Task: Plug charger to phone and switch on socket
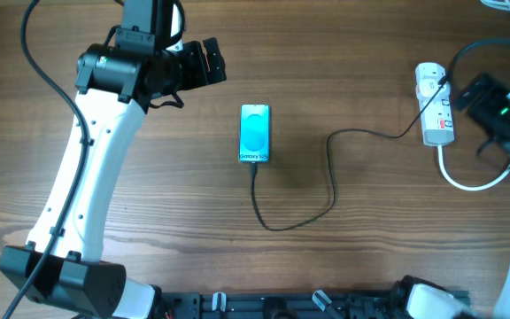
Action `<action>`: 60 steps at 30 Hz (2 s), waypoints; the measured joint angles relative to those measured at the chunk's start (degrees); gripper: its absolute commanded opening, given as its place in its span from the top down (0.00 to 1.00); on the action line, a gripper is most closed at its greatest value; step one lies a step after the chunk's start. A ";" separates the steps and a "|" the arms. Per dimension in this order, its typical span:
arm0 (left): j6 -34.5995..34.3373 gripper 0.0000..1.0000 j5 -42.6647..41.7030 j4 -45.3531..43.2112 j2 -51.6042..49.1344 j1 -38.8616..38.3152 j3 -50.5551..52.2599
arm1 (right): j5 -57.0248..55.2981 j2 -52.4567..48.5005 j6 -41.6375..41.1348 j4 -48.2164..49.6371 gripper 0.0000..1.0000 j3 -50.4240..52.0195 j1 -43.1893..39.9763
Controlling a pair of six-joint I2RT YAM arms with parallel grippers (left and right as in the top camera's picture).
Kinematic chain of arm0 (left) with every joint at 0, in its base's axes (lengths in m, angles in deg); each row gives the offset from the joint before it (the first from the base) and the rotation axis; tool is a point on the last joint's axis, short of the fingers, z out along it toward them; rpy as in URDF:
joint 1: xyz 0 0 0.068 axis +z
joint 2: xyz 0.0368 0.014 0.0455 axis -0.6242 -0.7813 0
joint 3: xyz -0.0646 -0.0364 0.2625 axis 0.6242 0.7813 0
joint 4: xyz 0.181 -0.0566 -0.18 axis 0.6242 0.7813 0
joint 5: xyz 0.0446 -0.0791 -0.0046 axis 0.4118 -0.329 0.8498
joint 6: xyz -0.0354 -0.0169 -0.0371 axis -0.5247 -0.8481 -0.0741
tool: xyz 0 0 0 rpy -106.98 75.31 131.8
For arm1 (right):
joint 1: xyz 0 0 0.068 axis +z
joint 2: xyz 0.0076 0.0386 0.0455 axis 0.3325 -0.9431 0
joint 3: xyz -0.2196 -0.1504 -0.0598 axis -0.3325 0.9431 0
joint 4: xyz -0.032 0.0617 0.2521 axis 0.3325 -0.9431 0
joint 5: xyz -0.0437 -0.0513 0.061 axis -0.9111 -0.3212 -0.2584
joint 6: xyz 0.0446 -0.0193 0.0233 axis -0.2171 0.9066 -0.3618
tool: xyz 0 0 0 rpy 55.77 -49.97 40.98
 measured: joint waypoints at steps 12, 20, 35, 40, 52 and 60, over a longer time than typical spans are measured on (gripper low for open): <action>0.00 0.00 0.07 0.00 0.00 0.00 0.00 | 1.57 23.37 -1.40 2.71 0.00 20.22 7.61; 0.00 0.00 0.04 0.02 0.00 0.00 0.00 | 1.97 21.66 -2.99 -1.66 0.00 21.05 7.61; 0.00 0.00 0.04 0.00 0.00 0.00 0.00 | 1.92 8.35 -2.75 -0.17 0.00 21.29 7.61; 0.00 0.00 0.04 0.02 0.00 0.00 0.00 | 2.16 10.97 1.11 5.29 0.00 21.73 9.57; 0.00 0.00 0.04 0.00 0.00 0.00 0.00 | 3.67 38.51 22.27 12.90 0.00 22.32 23.63; 0.00 0.00 0.04 0.00 -0.02 0.00 0.00 | 4.74 52.81 22.69 29.51 0.00 42.05 23.39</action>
